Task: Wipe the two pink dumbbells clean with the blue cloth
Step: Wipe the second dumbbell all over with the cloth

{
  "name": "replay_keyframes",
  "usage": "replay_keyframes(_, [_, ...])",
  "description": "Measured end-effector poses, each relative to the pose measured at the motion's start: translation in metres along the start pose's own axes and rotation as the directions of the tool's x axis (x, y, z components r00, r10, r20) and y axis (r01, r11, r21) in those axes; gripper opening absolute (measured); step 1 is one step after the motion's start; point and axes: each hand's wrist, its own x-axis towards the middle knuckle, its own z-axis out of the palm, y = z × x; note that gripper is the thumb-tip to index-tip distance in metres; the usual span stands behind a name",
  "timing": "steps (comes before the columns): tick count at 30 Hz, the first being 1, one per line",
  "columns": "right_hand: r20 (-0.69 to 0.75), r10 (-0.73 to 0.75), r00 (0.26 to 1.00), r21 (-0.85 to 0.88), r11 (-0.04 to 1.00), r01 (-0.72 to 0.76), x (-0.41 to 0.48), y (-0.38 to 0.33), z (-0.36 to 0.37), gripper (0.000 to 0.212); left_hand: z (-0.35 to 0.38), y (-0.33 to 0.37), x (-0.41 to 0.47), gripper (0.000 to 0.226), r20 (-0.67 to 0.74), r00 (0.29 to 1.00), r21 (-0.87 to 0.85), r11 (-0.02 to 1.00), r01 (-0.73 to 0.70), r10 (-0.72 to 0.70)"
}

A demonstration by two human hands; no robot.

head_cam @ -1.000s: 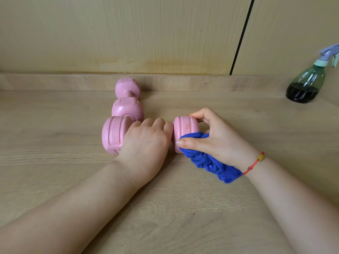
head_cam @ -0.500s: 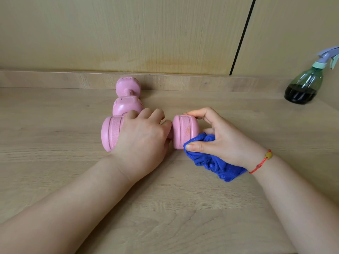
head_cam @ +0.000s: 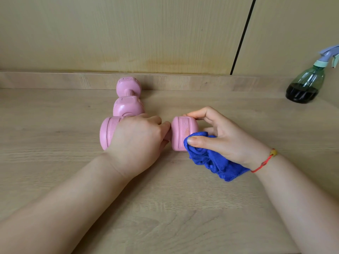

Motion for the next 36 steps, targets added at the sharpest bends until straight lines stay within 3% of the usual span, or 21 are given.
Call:
replay_keyframes(3, [-0.098,-0.01,0.995,-0.012,1.0,0.009,0.0,0.0,0.007,0.05,-0.002,0.001,0.0,0.024,0.008,1.0,-0.009,1.0,-0.002,0.002])
replay_keyframes(7, [-0.225,-0.059,0.972,-0.192,0.981,0.016,0.005,0.0,0.02,0.051,-0.002,0.001,-0.001,0.027,-0.011,1.0,0.0,1.0,0.0,0.0])
replay_keyframes(14, [-0.048,0.003,0.999,0.043,0.999,-0.001,0.0,-0.002,0.002,0.044,-0.002,0.002,-0.001,0.025,-0.027,1.0,-0.006,1.0,0.0,0.0])
replay_keyframes(20, [-0.295,-0.031,0.955,-0.219,0.975,-0.036,0.005,-0.003,0.024,0.057,0.0,0.004,-0.002,0.025,-0.036,0.999,0.028,1.0,0.012,-0.011])
replay_keyframes(22, [-0.266,-0.048,0.963,-0.187,0.982,-0.003,0.006,-0.003,0.023,0.052,0.001,0.004,-0.001,0.025,-0.037,0.999,0.029,0.999,0.017,-0.016])
replay_keyframes(26, [-0.13,-0.009,0.991,0.053,0.998,0.016,0.002,-0.002,0.008,0.037,0.001,0.004,-0.001,0.024,-0.056,0.998,0.029,0.999,0.018,-0.016])
replay_keyframes(30, [-0.092,0.029,0.995,0.073,0.997,-0.022,-0.001,-0.001,0.004,0.042,0.0,0.005,-0.002,0.022,-0.051,0.999,0.041,0.999,0.016,-0.014])
replay_keyframes(33, [-0.188,0.035,0.981,-0.058,0.997,-0.047,0.002,0.0,0.016,0.058,0.002,0.005,-0.002,0.01,-0.05,0.999,0.046,0.999,0.01,-0.008])
replay_keyframes(36, [-0.274,-0.029,0.961,-0.183,0.983,-0.022,0.005,-0.001,0.022,0.057,0.002,0.004,-0.001,0.015,-0.059,0.998,0.041,0.999,0.017,-0.015])
